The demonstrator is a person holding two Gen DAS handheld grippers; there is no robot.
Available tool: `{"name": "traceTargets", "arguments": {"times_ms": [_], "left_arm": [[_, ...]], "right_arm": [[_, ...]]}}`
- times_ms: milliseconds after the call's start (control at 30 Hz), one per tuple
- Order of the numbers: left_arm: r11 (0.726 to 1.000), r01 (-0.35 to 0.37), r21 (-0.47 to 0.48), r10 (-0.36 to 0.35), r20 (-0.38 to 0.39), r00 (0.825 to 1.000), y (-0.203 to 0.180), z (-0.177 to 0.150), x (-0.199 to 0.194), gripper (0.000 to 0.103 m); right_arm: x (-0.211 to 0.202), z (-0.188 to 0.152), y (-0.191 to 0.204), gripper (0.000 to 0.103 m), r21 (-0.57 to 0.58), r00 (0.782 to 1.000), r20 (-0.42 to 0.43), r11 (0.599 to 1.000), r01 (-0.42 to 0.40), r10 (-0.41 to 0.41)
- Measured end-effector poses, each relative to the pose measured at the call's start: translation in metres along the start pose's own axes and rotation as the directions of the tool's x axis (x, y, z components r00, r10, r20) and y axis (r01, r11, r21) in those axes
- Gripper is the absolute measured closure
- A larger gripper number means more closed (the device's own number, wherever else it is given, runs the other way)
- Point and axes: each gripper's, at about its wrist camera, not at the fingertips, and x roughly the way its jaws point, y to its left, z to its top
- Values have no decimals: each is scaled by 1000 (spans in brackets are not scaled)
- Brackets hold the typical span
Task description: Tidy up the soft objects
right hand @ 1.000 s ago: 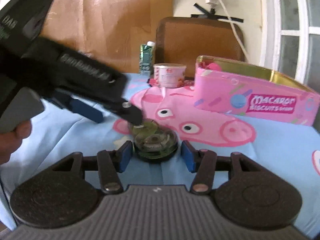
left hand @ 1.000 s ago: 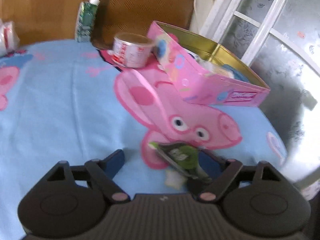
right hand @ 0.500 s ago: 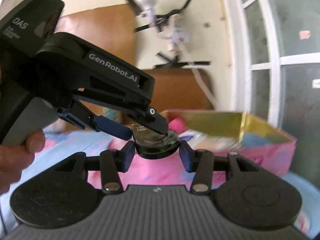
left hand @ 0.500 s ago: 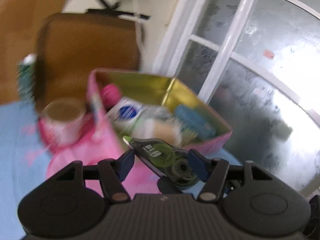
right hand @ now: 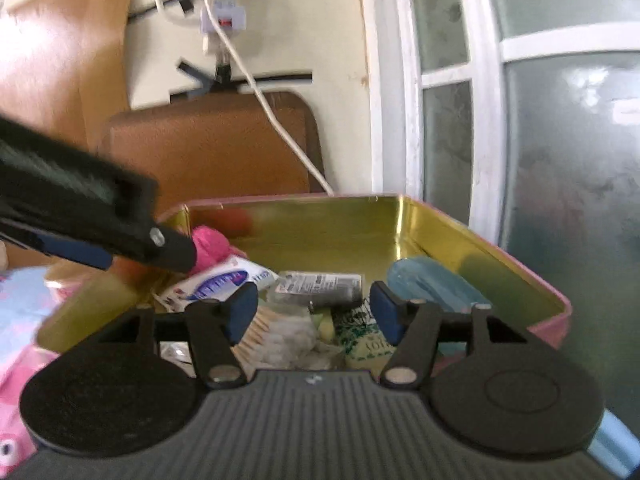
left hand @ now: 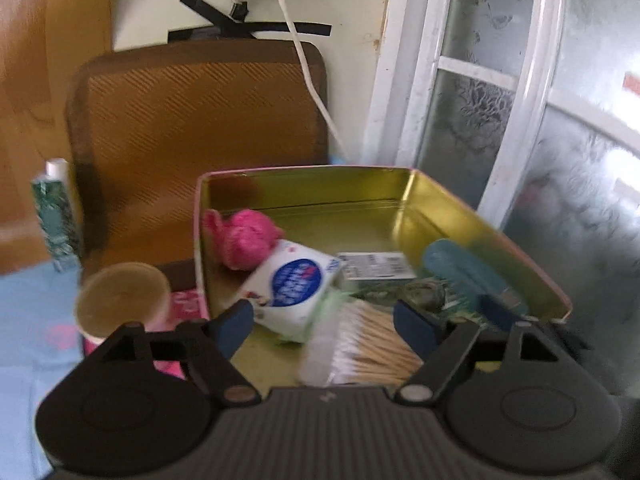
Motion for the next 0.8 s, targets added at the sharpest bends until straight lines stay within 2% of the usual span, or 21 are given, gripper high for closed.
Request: {"name": "traceTargets", "arguments": {"times_ms": [167,300,467,633,800], "left_arm": [[997,-55,46,56,-7,998,-4,-10,-20,19],[989,-109,101,107,29,994,-10,-26,-52,8],[981,-126,149,120,51,991,-11,-53,-92,1],[982,-115,152,108,54,993,1,-79,-128,0],[980,-134,144,127,57,990,18,-101,-155,0]], "right_arm": [[-62,-7,1,39,74,997,71,997,-34,28],[-116,-13,0,39,171,992,116,983,-63,44],[-152,-23,-4,38,324,993,74,939,-113,94],[-168,-26,8,37,362,991,31,923,-132,130],[-181,-26,25,35,388,986,3,909,-154,166]]}}
